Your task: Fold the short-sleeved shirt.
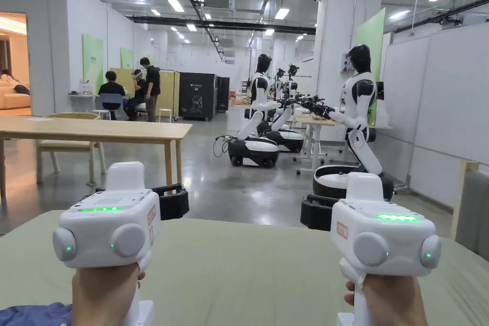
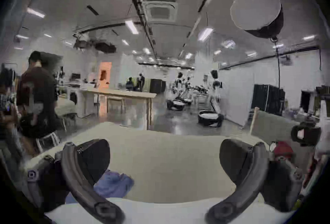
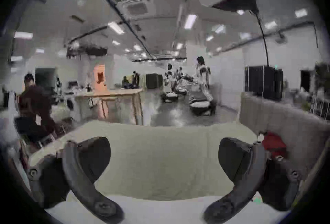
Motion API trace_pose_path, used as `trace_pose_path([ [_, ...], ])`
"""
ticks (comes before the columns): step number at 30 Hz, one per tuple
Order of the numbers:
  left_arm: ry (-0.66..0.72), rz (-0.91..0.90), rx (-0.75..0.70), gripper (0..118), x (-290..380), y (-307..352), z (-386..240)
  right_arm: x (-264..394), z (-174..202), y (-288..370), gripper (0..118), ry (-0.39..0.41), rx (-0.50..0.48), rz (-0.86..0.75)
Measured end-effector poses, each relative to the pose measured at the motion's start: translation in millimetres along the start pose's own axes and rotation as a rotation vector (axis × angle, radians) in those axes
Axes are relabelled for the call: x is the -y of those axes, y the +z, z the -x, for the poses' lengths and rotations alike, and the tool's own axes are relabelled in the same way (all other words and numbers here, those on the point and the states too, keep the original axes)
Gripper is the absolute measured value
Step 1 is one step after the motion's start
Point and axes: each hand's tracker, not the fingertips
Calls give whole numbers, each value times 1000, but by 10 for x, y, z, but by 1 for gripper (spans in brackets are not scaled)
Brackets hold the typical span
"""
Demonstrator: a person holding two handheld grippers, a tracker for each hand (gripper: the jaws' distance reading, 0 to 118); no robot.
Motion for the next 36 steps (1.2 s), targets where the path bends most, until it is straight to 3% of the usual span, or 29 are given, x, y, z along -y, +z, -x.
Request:
trace_pose_path([
  [3, 25, -25, -7, 118, -17, -46, -7, 35, 34, -3, 118, -70, -1, 2],
  [9, 8, 7, 13, 118, -16, -124, -24, 38, 31, -32, 118, -40, 28, 10],
  [12, -86, 23, -23, 117, 47, -153, -79, 58, 33, -29, 118, -29, 26, 31],
  [13, -122, 8, -28, 105, 62, -138, -94, 74, 20, -5, 109, -15, 18, 26],
  [14, -149, -8, -7, 65, 74, -82, -133, 75, 47, -1, 75, 9, 34, 13],
  [15, -183, 5, -34, 1, 81, -109, -160, 72, 74, -25, 20, 41, 99, 26],
  [16, -239, -30, -61, 0, 99, -62, -205, 71, 59, 1, 1, 39, 145, -14],
  [18, -149, -6, 20, 0, 87, -22, -169, 57, 3, 36, 1, -17, 60, -24],
  [25, -159, -25, -50, 0, 139, 160, 26, 71, 185, 51, 1, 8, 32, -38],
  [31, -106, 16, -199, 0, 332, 414, 747, 204, 1181, -52, 1, 80, -172, -53],
  [36, -136, 73, -414, 0, 452, 697, 1623, 391, 2224, 14, 1, 73, -408, -77],
])
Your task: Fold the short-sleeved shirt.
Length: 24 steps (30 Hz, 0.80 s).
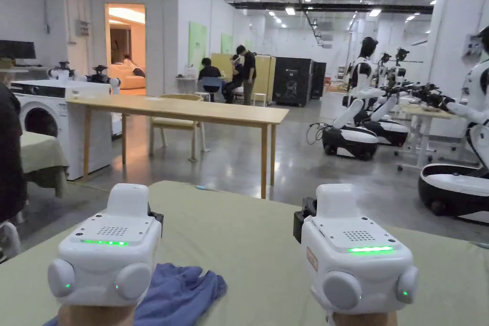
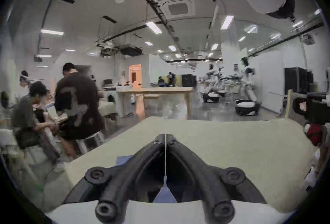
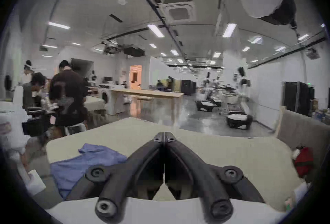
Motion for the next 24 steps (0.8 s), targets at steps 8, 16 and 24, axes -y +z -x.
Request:
trace_pose_path([
  [8, -44, 204, -51, 0, 307, -328, 675, 382, 645, -302, 1, -32, -135, 48],
  [16, -2, 814, 253, 19, 1257, -1638, 487, 761, 604, -476, 1, 39, -137, 141],
  [24, -38, 786, 252, 118, 1700, -2381, -106, 1063, 462, -792, 1, 105, -142, 197],
])
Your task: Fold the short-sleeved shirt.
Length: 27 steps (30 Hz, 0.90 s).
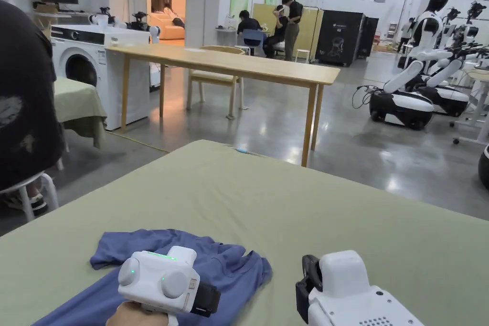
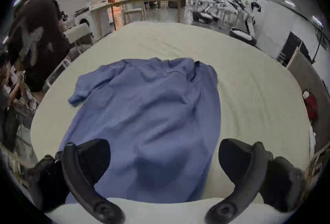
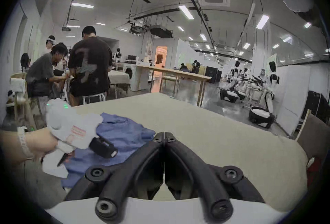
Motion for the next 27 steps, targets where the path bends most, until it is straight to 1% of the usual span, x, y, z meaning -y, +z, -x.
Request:
trace_pose_path([
  [1, 0, 2, -8, 118, -43, -126, -32, 45, -32, -29, 1, -9, 1, 10],
  [2, 3, -4, -9, 118, -154, -411, -22, 98, -58, -63, 1, -15, 14, 26],
  [4, 43, -19, -35, 117, -181, -717, 21, 207, -131, -118, 1, -34, 11, 55],
  [5, 58, 28, -57, 112, -153, -881, 65, 257, -158, -136, 1, -44, 14, 65],
  [6, 44, 117, -69, 103, -122, -1012, 76, 306, -190, -150, 1, -50, 22, 73],
  [7, 10, 212, -90, 103, -51, -1113, 95, 343, -225, -156, 1, -53, 23, 78],
  [8, 10, 121, -65, 98, 10, -1054, 117, 378, -261, -155, 1, -54, 27, 85],
  [9, 24, 60, -48, 84, -21, -956, 121, 410, -297, -142, 1, -54, 37, 90],
  [10, 26, 72, -47, 72, -6, -856, 115, 433, -334, -125, 1, -57, 40, 92],
  [11, -21, 25, -32, 64, 12, -760, 112, 455, -379, -99, 1, -73, 42, 93],
  [12, -63, -14, -40, 64, 48, -691, 130, 485, -439, -53, 1, -99, 42, 95],
  [13, -72, -45, -51, 18, 87, -627, 179, 507, -479, -13, 1, -114, 43, 94],
  [14, -30, -17, 0, 9, 51, -638, 240, 526, -515, 31, 1, -119, 53, 95],
  [15, 21, 0, 31, 9, 18, -607, 244, 542, -558, 89, 1, -126, 70, 100],
  [16, 6, -30, 56, 9, -21, -513, 178, 554, -613, 160, 1, -135, 75, 100],
  [19, -109, -131, 109, 9, -184, -95, -364, 548, -821, 438, 1, -183, 117, 79],
  [21, -183, -209, 183, 9, -279, 207, -837, 519, -1008, 671, 1, -209, 159, 52],
  [23, -218, -282, 252, 9, -403, 527, -1337, 482, -1194, 889, 1, -218, 204, 32],
  [24, -251, -309, 292, 9, -461, 687, -1653, 463, -1310, 1024, 1, -220, 244, 21],
  [27, -332, -369, 408, 9, -521, 1042, -2467, 450, -1626, 1399, 1, -252, 312, -11],
])
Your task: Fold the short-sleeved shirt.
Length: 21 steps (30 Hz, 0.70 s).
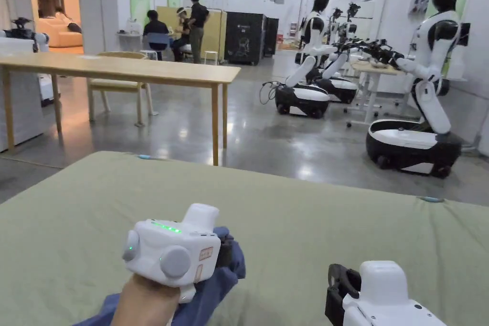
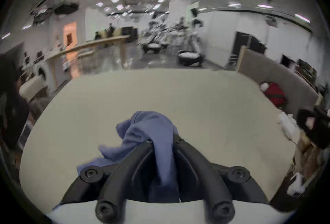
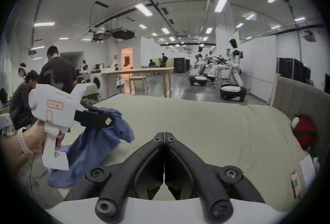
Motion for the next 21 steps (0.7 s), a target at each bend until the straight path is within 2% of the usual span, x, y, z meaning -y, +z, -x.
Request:
trace_pose_path([
  [5, -51, 4, 186, 9, -196, -336, -1342, -10, -655, 373, 1, -15, 116, -16],
  [9, -204, 156, 138, 9, 299, -1033, -2205, 158, -1104, 566, 1, 6, 188, -10],
  [12, -196, 306, 135, 9, 779, -1500, -2516, 298, -1320, 622, 1, 15, 232, 17],
  [14, -213, 329, 105, 11, 974, -1614, -2656, 378, -1439, 627, 1, 7, 246, 38],
  [15, -236, 285, 92, 11, 1034, -1591, -2674, 407, -1487, 630, 1, 4, 255, 48],
  [16, -237, 251, 97, 30, 1054, -1555, -2685, 421, -1518, 633, 1, 2, 257, 53],
  [18, -218, 233, 112, 104, 1028, -1423, -2623, 437, -1521, 644, 1, 19, 268, 47],
  [19, -196, 189, 113, 118, 965, -1317, -2535, 421, -1496, 632, 1, 35, 277, 48],
  [21, -150, 108, 115, 113, 844, -901, -2336, 380, -1436, 595, 1, 38, 259, 55],
])
